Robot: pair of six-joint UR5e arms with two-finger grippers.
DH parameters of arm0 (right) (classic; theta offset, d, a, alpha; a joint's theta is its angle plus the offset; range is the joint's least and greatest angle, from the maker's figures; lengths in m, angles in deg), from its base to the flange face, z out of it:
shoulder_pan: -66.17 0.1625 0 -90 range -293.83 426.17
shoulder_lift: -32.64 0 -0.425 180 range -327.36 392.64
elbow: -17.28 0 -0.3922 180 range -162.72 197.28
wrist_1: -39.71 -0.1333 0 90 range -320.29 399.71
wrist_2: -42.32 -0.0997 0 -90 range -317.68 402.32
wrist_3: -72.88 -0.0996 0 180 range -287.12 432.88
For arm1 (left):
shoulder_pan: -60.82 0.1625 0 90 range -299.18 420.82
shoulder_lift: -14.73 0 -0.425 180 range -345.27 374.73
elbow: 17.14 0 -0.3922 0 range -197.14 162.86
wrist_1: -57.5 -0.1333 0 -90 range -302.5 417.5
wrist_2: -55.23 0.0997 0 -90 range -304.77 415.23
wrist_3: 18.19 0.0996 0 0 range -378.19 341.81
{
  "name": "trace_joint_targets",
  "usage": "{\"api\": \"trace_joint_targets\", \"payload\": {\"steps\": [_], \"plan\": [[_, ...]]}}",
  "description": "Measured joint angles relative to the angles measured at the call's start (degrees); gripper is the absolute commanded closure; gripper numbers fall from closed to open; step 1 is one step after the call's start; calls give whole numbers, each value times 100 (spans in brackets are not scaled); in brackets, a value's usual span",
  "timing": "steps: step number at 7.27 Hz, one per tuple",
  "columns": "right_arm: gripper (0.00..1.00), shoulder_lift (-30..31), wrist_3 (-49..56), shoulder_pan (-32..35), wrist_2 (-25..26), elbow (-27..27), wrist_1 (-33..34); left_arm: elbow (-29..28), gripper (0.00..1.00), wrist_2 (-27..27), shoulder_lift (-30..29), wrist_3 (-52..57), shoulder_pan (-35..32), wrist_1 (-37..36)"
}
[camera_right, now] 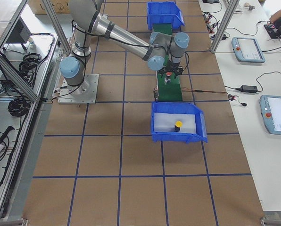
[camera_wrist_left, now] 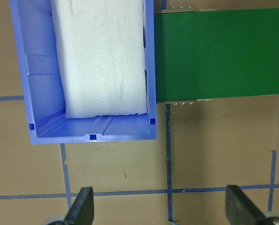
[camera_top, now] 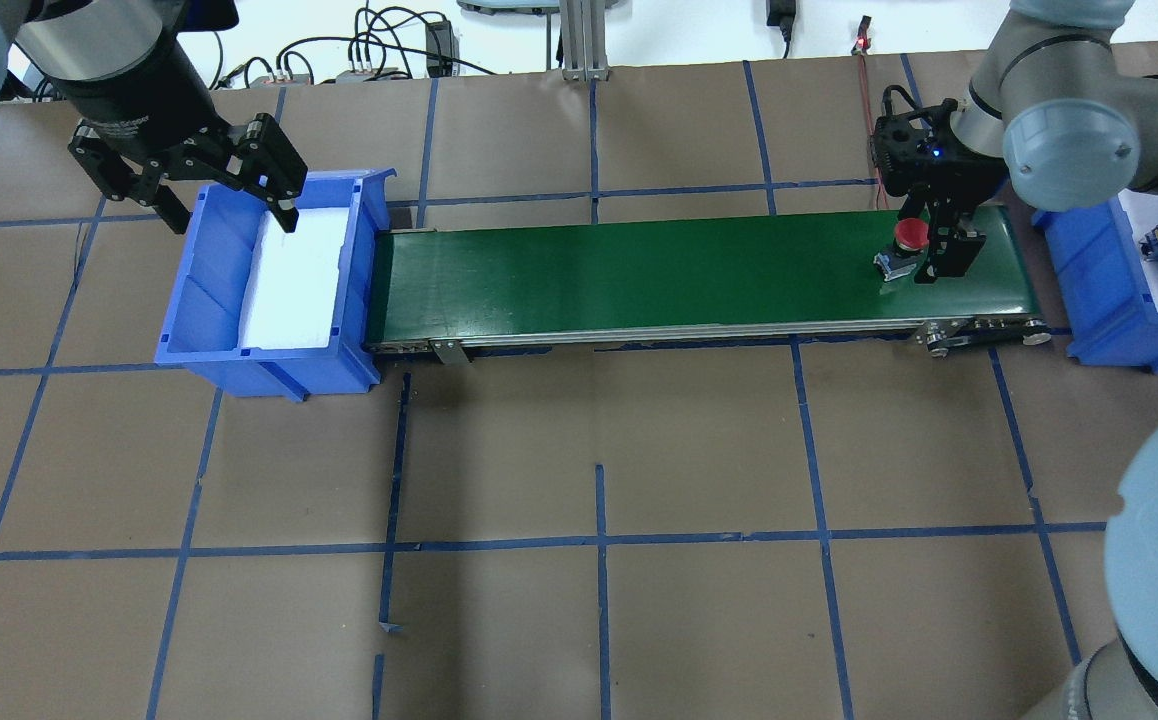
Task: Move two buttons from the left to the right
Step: 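Lower the right gripper and grasp the red button on the belt, then carry the red button into the blue bin beside the yellow button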
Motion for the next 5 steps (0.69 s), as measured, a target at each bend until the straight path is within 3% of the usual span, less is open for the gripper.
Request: {"api": "trace_joint_targets", "payload": {"steps": [1,2,5], "plan": [[79,4,-6,-16,-2,-6,7,1,0,0,1,0,2,-1],[91,10,-4,-33,-1,-10,11,1,0,0,2,2,2,-5],[92,56,7,-82,2,-57,10,1,0,0,3,14,7,-2]]}}
